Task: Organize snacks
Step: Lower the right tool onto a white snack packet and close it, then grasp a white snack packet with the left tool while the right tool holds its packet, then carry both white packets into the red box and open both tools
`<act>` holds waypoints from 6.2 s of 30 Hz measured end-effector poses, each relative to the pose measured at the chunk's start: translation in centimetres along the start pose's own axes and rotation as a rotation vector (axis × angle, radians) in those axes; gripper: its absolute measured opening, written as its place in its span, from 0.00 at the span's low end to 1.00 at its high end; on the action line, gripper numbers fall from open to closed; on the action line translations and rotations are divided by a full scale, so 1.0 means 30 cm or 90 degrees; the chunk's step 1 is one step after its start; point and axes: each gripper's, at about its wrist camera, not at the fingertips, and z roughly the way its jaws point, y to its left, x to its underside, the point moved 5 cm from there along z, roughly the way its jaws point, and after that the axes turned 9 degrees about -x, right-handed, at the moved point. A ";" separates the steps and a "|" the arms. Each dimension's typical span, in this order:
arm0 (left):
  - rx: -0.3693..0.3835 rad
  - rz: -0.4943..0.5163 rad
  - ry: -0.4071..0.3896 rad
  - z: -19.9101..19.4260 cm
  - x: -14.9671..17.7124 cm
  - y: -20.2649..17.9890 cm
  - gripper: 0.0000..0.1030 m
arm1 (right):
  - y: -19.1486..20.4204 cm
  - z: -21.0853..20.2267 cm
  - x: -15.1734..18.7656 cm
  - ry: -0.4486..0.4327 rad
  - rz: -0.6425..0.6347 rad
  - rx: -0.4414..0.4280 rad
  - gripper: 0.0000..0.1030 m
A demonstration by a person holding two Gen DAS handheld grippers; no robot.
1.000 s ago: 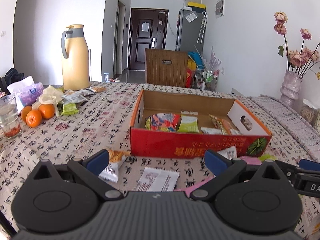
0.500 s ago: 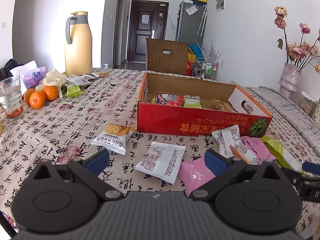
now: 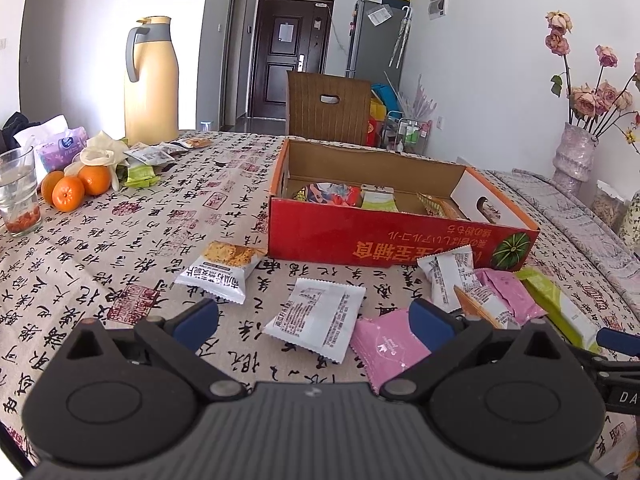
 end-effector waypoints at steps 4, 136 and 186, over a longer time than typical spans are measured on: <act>-0.001 0.003 0.003 0.000 0.006 -0.001 1.00 | 0.006 -0.002 0.010 0.006 -0.003 -0.004 1.00; 0.032 0.066 -0.055 -0.069 -0.095 -0.220 0.54 | 0.074 -0.062 -0.070 -0.094 -0.037 -0.075 0.11; -0.025 -0.006 -0.096 0.389 -0.396 -0.189 0.95 | -0.005 0.485 -0.417 -0.085 -0.001 -0.015 0.55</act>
